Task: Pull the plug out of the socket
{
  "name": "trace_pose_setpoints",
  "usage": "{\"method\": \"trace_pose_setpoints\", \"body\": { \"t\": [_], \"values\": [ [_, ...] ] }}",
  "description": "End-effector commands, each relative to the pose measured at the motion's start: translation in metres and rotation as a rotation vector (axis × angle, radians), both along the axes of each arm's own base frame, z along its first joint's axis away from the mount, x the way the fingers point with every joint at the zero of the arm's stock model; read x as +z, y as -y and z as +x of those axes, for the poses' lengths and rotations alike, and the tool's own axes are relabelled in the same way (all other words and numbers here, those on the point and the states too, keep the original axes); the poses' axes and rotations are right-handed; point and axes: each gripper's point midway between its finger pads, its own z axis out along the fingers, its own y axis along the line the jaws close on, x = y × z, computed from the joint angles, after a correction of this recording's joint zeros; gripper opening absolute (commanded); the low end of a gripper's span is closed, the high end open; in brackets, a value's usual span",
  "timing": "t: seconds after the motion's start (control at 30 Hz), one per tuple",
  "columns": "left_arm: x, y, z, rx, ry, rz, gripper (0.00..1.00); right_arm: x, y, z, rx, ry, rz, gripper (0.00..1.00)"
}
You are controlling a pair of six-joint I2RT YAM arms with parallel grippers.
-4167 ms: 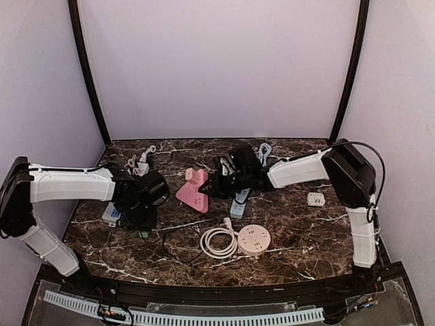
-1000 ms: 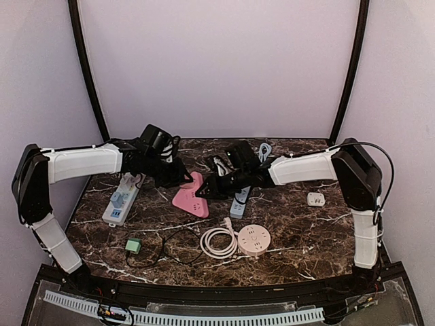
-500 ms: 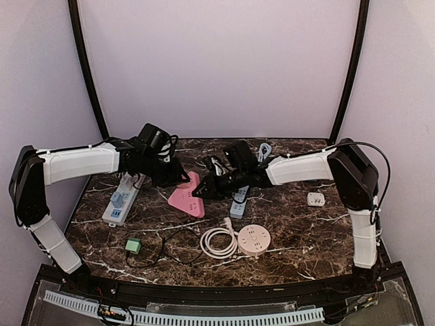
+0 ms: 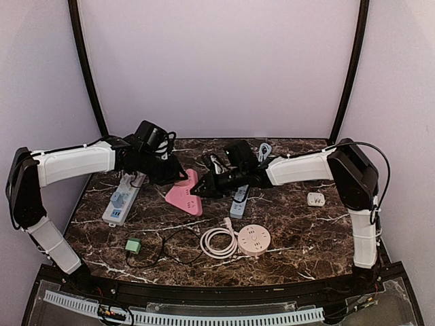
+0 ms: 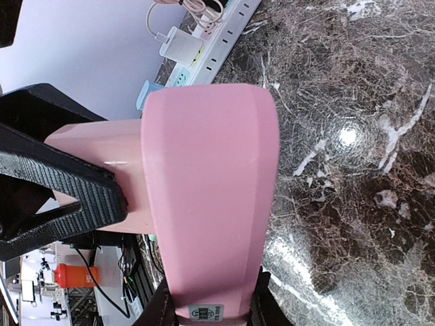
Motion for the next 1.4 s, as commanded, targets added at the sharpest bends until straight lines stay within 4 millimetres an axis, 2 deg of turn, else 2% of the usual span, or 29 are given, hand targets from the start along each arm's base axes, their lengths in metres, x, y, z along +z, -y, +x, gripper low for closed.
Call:
{"method": "trace_pose_setpoints", "body": {
  "t": [0.0, 0.1, 0.27, 0.5, 0.6, 0.87, 1.03, 1.37],
  "values": [
    [0.045, 0.004, -0.021, -0.09, 0.036, -0.044, 0.0, -0.027, 0.025, 0.035, -0.151, -0.021, -0.075, 0.0],
    [0.043, -0.001, -0.023, -0.079, 0.053, 0.02, 0.0, -0.024, 0.026, 0.038, -0.161, -0.021, -0.071, 0.0],
    [0.034, 0.005, -0.033, -0.084, 0.031, 0.085, 0.0, -0.017, 0.025, 0.043, -0.168, 0.002, -0.07, 0.0],
    [0.027, 0.007, -0.032, -0.073, -0.014, 0.14, 0.0, -0.011, 0.02, 0.044, -0.177, 0.069, -0.127, 0.0],
    [0.031, 0.008, -0.027, -0.072, -0.018, 0.143, 0.0, -0.009, 0.02, 0.043, -0.18, 0.08, -0.139, 0.0],
    [0.045, 0.007, -0.026, -0.119, -0.065, 0.021, 0.0, -0.017, 0.032, 0.053, -0.207, 0.062, -0.147, 0.0],
    [0.049, 0.0, -0.027, -0.102, -0.047, 0.031, 0.0, -0.009, 0.022, 0.052, -0.158, 0.058, -0.1, 0.0],
    [0.043, -0.009, -0.032, -0.067, -0.037, 0.019, 0.0, -0.017, 0.002, 0.062, -0.117, -0.029, -0.022, 0.0]
  ]
}}
